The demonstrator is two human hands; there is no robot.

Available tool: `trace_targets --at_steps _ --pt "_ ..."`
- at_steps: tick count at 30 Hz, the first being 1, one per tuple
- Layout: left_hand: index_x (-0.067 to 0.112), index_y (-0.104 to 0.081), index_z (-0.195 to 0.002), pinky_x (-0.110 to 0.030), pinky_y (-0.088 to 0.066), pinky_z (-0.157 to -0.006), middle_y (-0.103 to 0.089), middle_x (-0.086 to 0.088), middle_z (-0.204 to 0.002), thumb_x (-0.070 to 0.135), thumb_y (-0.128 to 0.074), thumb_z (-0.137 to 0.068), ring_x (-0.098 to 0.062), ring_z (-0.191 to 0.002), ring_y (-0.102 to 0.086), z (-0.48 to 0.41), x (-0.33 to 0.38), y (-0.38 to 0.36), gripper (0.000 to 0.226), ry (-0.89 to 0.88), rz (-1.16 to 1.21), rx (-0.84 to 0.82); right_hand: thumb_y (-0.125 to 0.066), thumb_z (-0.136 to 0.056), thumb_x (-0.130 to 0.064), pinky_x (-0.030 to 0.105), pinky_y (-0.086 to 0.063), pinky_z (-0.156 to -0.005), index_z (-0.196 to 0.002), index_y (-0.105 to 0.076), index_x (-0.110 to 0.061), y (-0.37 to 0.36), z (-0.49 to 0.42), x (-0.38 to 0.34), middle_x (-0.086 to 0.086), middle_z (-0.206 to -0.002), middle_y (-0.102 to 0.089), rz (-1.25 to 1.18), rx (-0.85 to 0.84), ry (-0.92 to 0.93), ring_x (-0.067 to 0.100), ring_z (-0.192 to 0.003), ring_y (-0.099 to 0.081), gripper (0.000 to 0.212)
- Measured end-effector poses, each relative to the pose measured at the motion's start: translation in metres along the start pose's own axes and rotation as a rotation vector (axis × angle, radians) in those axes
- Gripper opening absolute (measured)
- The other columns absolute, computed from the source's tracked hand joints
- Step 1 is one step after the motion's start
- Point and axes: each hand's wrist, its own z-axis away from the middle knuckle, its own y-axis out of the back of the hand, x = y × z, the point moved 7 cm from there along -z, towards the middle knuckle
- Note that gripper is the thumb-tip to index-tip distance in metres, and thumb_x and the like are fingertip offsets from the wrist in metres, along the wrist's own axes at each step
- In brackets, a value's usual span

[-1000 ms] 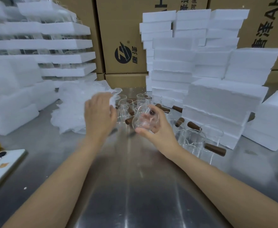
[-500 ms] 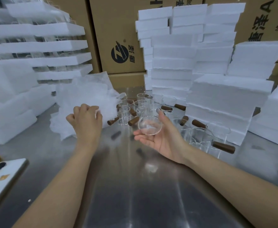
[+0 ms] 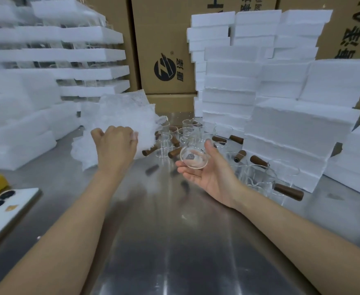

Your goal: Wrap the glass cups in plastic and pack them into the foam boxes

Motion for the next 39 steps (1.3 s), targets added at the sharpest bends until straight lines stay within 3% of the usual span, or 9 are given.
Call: trace_targets --at_steps 6,9,13,18,23,26,28,31,39 --pt "0.019 -0.049 -0.069 -0.029 -0.034 -0.067 -0.059 0.011 -0.069 0.039 -0.072 -0.081 -0.015 -0.067 -0.052 0.008 0.037 0.038 0.033 0.008 0.609 0.196 -0.059 -0.082 -0.034 0.03 -0.055 -0.075 -0.109 -0.039 -0.017 0.002 0.001 -0.005 0.026 -0.116 -0.064 -0.14 0.019 0.029 0.03 -0.095 -0.066 0.038" --pt "0.023 -0.039 -0.065 -0.017 -0.034 -0.052 -0.044 0.017 -0.054 0.05 -0.047 -0.096 -0.001 -0.052 -0.042 0.011 0.049 0.031 0.042 0.246 1.121 0.082 -0.058 -0.084 -0.026 0.029 -0.055 -0.074 -0.111 -0.038 -0.016 -0.001 0.002 -0.01 0.025 -0.125 -0.059 -0.215 0.01 0.061 0.031 -0.1 -0.065 0.035" --pt "0.018 -0.058 -0.12 -0.023 -0.056 -0.066 -0.072 0.002 -0.11 0.051 -0.029 -0.099 -0.011 -0.094 -0.07 0.015 0.058 -0.003 0.049 0.633 1.738 -0.312 -0.066 -0.079 -0.022 0.025 -0.053 -0.077 -0.12 -0.046 -0.02 -0.003 0.005 -0.019 0.021 -0.128 -0.05 -0.337 0.025 0.111 0.029 -0.094 -0.064 0.045" --pt "0.015 -0.054 -0.13 -0.03 -0.058 -0.077 -0.069 -0.002 -0.117 0.061 -0.024 -0.095 -0.018 -0.104 -0.068 0.021 0.048 -0.012 0.065 0.608 1.615 -0.417 -0.084 -0.062 -0.019 0.024 -0.052 -0.082 -0.117 -0.052 -0.015 -0.01 0.01 -0.032 0.024 -0.114 -0.062 -0.508 -0.015 0.111 0.024 -0.085 -0.064 0.064" --pt "0.02 -0.055 -0.127 -0.03 -0.058 -0.076 -0.07 0.001 -0.116 0.073 -0.04 -0.07 -0.018 -0.105 -0.067 0.02 0.045 -0.012 0.08 0.601 1.583 -0.595 -0.068 -0.08 -0.021 0.025 -0.055 -0.079 -0.082 -0.073 -0.014 -0.009 0.013 -0.046 0.022 -0.112 -0.061 -0.425 0.057 0.203 0.024 -0.087 -0.065 0.009" --pt "0.003 -0.046 -0.135 -0.028 -0.047 -0.101 -0.059 -0.006 -0.131 0.046 -0.056 -0.083 -0.019 -0.118 -0.059 0.013 0.036 -0.01 0.068 0.68 1.707 -0.486 -0.063 -0.085 -0.021 0.028 -0.052 -0.085 -0.081 -0.068 -0.016 -0.011 0.016 -0.048 0.016 -0.104 -0.065 -0.395 0.05 0.223 0.025 -0.087 -0.067 0.009" --pt "0.006 -0.048 -0.127 -0.019 -0.048 -0.095 -0.057 -0.011 -0.132 0.011 -0.06 -0.092 -0.01 -0.11 -0.063 0.008 0.028 -0.005 0.037 0.72 1.76 -0.358 -0.067 -0.083 -0.026 0.023 -0.053 -0.079 -0.093 -0.065 -0.019 -0.014 0.017 -0.048 0.01 -0.106 -0.065 -0.344 0.055 0.216 0.02 -0.083 -0.067 0.013" --pt "0.01 -0.047 -0.128 -0.018 -0.05 -0.09 -0.06 -0.005 -0.121 -0.01 -0.05 -0.084 -0.01 -0.112 -0.061 0.0 0.034 0.006 0.048 0.553 1.858 -0.339 -0.087 -0.058 -0.037 0.018 -0.052 -0.059 -0.114 -0.05 -0.02 -0.01 0.017 -0.049 0.01 -0.114 -0.055 -0.274 0.115 0.195 0.018 -0.074 -0.066 0.069" --pt "0.015 -0.07 -0.098 -0.01 -0.046 -0.068 -0.067 0.014 -0.084 -0.002 -0.066 -0.083 0.003 -0.07 -0.059 0.011 0.051 0.032 0.023 0.115 0.952 -0.055 -0.068 -0.075 -0.052 0.021 -0.046 -0.055 -0.103 -0.062 -0.014 -0.02 0.016 -0.041 0.01 -0.09 -0.062 -0.114 0.003 0.161 0.015 -0.071 -0.062 0.047"
